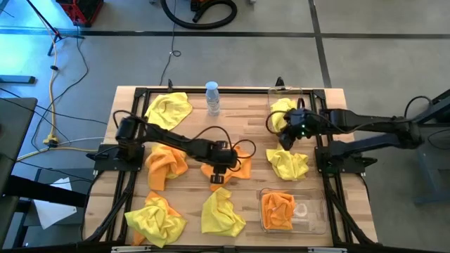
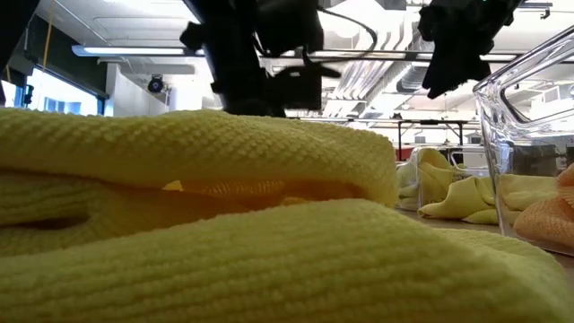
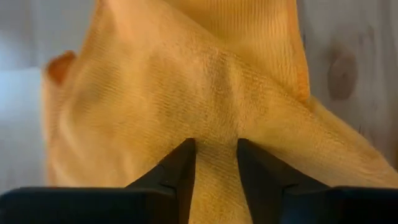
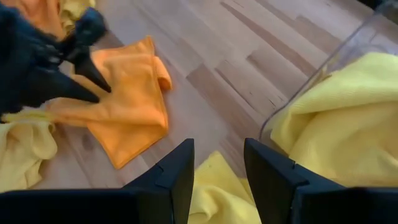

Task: Sort microfiber towel by color & place in baskets
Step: Put the orange microfiber cloth into the bottom transparent bin

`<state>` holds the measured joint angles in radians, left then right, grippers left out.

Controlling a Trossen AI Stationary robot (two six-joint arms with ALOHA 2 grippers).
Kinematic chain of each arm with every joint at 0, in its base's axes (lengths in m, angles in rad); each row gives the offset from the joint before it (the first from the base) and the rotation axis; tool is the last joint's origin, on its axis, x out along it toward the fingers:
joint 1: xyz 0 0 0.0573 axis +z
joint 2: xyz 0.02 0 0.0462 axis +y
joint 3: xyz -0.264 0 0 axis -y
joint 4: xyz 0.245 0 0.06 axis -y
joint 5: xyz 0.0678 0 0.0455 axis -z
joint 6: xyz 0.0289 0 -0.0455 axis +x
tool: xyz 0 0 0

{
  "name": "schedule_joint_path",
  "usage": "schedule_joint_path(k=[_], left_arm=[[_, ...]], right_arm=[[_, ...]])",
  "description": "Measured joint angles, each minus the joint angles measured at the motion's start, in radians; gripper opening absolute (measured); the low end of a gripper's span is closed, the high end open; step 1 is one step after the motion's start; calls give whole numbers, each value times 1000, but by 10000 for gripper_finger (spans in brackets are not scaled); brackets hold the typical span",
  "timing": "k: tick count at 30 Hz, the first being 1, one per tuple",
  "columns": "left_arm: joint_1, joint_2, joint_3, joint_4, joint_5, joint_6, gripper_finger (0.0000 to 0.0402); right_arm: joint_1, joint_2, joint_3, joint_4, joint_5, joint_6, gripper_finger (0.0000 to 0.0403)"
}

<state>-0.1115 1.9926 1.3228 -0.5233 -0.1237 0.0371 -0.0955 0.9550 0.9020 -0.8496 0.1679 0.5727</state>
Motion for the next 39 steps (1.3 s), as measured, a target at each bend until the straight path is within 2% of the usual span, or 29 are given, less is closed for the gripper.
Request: schedule_joint_path(k=[7, 12, 16, 24, 31, 39], left_arm=[[3, 50, 14, 7, 48, -16, 8], [-19, -6, 47, -22, 9, -50, 2], [-54, -92, 140, 2, -15, -17, 1], [-116, -128, 375, 49, -16, 79, 0], [-131, -126, 479, 288, 138, 114, 0], [-147, -126, 546, 547, 191, 114, 0]], right_arm=[[139, 0, 0, 1, 109, 27, 135], [189, 0, 0, 1, 156, 53, 135], [212, 0, 0, 1, 198, 60, 135], [223, -1, 0, 4, 284, 58, 135], [223, -1, 0, 9, 303, 59, 135], [223, -1, 0, 9, 303, 85, 135]])
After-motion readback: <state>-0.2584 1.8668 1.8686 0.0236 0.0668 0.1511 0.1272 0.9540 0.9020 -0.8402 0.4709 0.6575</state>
